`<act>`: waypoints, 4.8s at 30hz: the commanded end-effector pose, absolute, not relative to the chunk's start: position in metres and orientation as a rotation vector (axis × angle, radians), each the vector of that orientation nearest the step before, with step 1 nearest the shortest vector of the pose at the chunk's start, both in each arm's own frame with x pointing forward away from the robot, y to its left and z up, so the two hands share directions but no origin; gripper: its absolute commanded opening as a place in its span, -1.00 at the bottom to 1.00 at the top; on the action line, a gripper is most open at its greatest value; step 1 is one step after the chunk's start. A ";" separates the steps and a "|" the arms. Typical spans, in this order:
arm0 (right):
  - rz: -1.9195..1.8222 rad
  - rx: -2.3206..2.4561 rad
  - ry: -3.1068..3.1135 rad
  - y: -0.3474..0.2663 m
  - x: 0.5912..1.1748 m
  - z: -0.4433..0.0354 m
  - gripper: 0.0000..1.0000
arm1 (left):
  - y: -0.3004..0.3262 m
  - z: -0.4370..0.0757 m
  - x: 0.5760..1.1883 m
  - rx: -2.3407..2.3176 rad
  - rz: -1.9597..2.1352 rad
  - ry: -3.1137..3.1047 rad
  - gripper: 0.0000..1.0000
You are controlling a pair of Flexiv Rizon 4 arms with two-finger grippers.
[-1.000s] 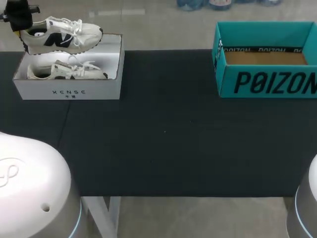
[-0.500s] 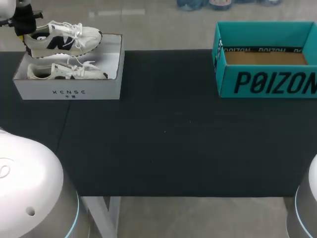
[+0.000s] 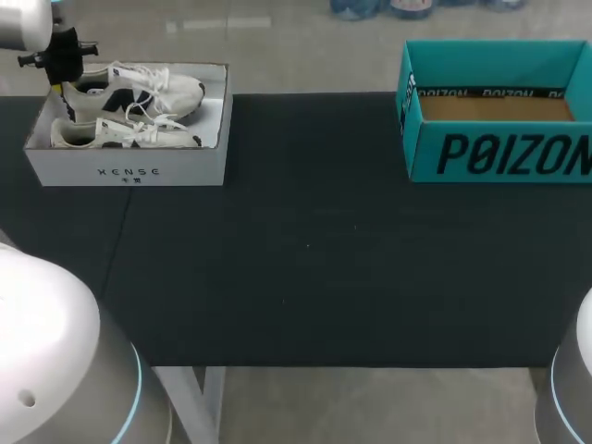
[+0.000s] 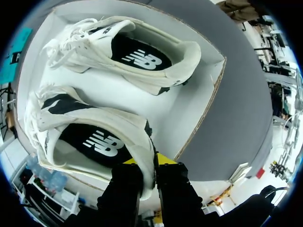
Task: Take the shoe out of the shoebox, open the shoe tongue, remove and reinsert the insole, then place the shoe into the shoebox
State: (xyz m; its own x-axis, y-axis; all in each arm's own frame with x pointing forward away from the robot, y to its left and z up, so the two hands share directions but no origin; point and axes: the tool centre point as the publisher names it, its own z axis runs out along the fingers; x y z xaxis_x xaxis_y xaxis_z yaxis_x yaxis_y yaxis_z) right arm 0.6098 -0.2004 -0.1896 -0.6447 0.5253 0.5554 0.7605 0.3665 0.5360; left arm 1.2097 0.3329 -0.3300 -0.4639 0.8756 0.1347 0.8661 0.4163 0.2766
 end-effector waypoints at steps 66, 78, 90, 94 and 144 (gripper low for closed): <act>-1.069 -1.373 -2.534 -0.198 0.601 -0.188 1.00 | 0.289 -0.264 1.070 1.870 0.166 2.388 1.00; -1.069 -1.373 -2.534 -0.198 0.601 -0.188 1.00 | 0.314 -0.299 1.069 1.916 0.143 2.408 1.00; -1.069 -1.373 -2.534 -0.198 0.601 -0.188 1.00 | 0.314 -0.327 1.078 1.867 0.107 2.450 1.00; -1.069 -1.373 -2.534 -0.198 0.601 -0.188 1.00 | 0.314 -0.331 1.080 1.864 0.097 2.457 1.00; -1.069 -1.373 -2.534 -0.198 0.601 -0.188 1.00 | 0.317 -0.352 1.093 1.921 0.090 2.477 -0.35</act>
